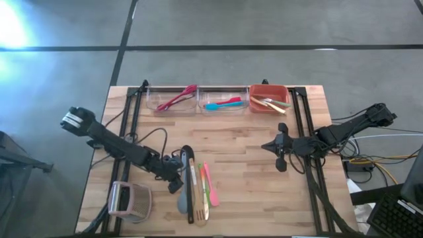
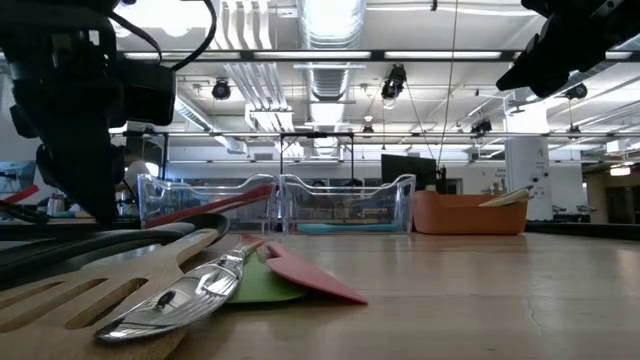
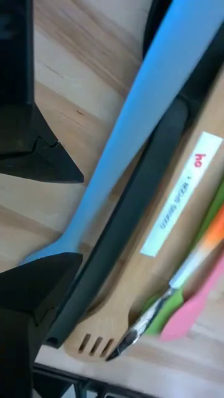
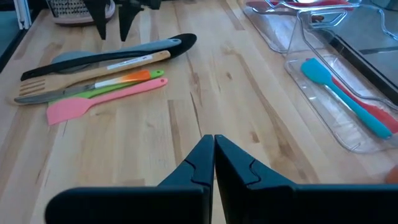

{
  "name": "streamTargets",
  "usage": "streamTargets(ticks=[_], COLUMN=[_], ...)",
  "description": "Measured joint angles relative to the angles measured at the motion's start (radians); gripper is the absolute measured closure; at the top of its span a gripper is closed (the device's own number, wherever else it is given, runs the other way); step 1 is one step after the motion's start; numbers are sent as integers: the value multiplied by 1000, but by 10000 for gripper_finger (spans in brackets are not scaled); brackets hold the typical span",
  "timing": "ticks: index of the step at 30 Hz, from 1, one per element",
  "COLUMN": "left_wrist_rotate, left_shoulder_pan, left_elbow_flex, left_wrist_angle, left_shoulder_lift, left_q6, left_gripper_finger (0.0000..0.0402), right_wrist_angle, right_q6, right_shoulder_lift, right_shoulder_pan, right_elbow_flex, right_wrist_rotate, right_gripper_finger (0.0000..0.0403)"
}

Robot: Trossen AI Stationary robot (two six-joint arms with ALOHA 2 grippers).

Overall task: Pick & Place Kitchen Items
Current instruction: Put the gray serving spoon into the left transparent bin

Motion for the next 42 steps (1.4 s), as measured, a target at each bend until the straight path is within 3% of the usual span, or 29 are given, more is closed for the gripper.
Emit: streamTargets(ticks=[8, 24, 42], left_wrist_rotate=[0, 34, -146], left_shoulder_pan=[-6, -16, -16], left_elbow_flex=[0, 5, 1], left_wrist_angle=[8, 184, 64], left_shoulder_lift=[60, 194, 203], left_q6=[-51, -107, -228], left_gripper_finger=[206, 207, 207], right_wrist_angle=[2, 4, 4], right_q6=[0, 0, 0], right_shoulder_lift=[0, 0, 0], right_shoulder_pan=[0, 0, 0], right_elbow_flex=[0, 0, 0], right_wrist_rotate=[0, 0, 0], right_gripper_finger=[394, 394, 394])
